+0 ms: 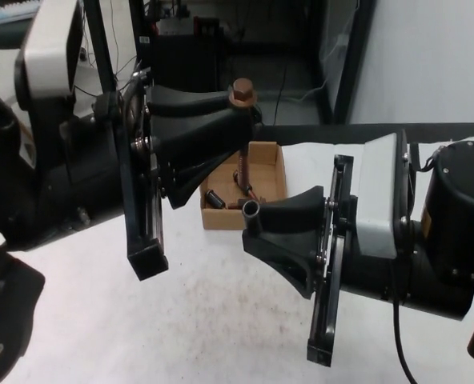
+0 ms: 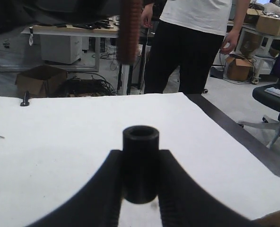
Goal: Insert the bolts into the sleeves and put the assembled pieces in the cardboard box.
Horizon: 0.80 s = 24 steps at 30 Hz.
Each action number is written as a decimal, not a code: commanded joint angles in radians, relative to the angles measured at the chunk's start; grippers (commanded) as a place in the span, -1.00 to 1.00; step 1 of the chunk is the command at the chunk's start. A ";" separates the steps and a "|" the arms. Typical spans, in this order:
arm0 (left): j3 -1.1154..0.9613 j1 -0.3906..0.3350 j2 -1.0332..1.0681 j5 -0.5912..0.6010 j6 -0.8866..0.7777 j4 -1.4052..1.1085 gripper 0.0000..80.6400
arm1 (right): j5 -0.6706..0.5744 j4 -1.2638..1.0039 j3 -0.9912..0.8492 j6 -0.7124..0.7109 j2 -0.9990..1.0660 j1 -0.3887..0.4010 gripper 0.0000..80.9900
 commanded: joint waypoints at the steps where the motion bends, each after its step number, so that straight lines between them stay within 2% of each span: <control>1: -0.005 -0.003 -0.002 0.003 -0.014 -0.019 -0.99 | -0.008 -0.036 -0.010 -0.006 -0.001 0.001 -0.98; 8: -0.005 -0.003 -0.002 0.003 -0.032 -0.019 -0.99 | -0.023 -0.118 -0.010 0.083 -0.001 0.001 -0.98; 24: -0.005 -0.003 -0.002 0.003 -0.040 -0.019 -0.99 | -0.026 -0.117 -0.010 0.090 -0.001 0.003 -0.98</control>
